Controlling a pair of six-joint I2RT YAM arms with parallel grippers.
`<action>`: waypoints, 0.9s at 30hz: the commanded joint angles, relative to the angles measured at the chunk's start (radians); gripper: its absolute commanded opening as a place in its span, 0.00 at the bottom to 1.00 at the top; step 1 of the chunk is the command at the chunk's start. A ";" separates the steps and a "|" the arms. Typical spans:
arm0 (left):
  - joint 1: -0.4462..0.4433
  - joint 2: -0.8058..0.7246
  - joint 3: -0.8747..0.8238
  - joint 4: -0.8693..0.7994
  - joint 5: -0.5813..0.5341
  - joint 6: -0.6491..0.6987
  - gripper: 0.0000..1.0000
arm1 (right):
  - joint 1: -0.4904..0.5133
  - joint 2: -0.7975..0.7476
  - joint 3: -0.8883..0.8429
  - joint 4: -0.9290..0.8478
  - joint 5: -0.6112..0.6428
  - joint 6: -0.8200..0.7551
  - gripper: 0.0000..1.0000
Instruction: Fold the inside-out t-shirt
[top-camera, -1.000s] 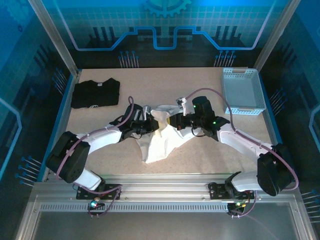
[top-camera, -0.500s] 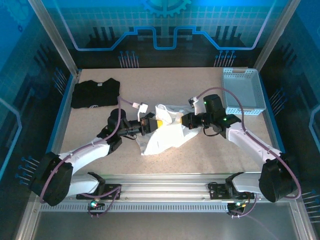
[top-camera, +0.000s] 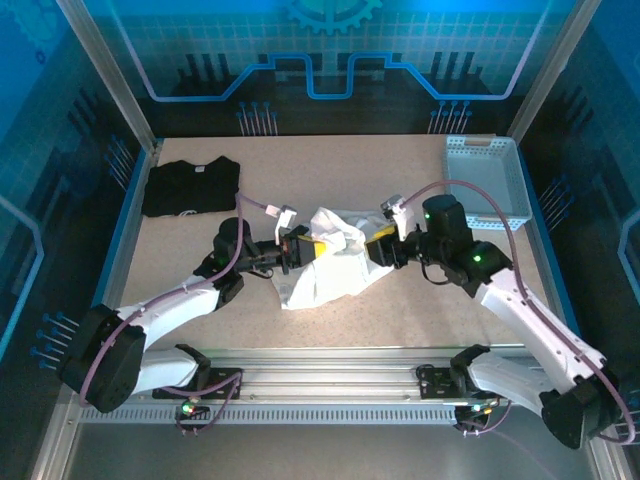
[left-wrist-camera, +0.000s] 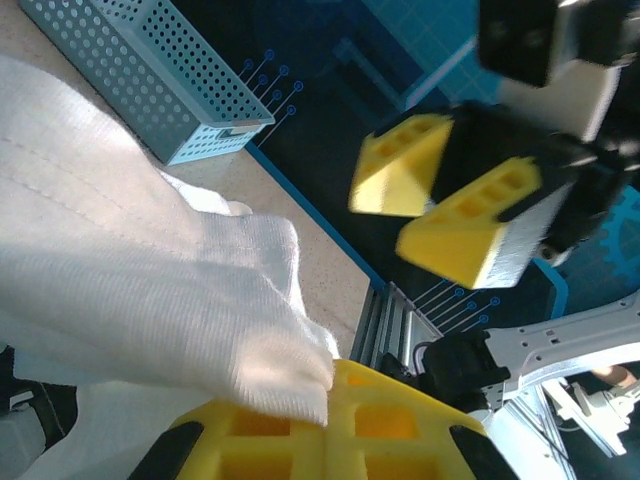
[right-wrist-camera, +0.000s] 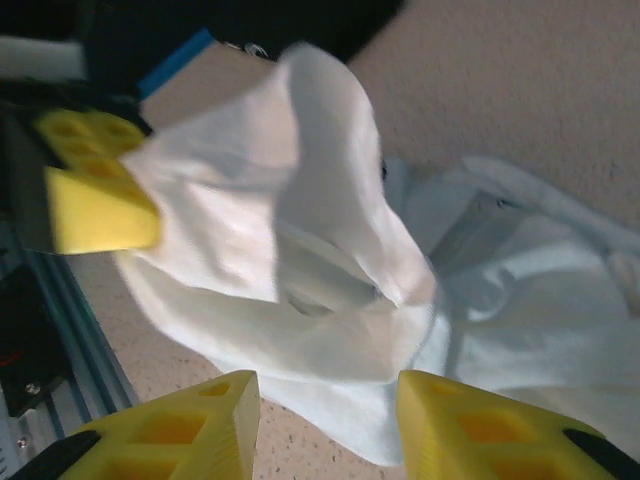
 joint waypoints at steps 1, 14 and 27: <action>0.005 -0.031 0.005 -0.008 0.030 0.053 0.00 | 0.027 0.034 0.007 0.035 -0.114 -0.041 0.40; 0.005 -0.057 0.000 -0.037 0.033 0.068 0.00 | 0.054 0.281 0.087 0.154 -0.324 -0.001 0.46; 0.005 -0.056 0.005 -0.094 0.002 0.102 0.00 | 0.051 0.246 0.075 0.122 -0.324 -0.017 0.00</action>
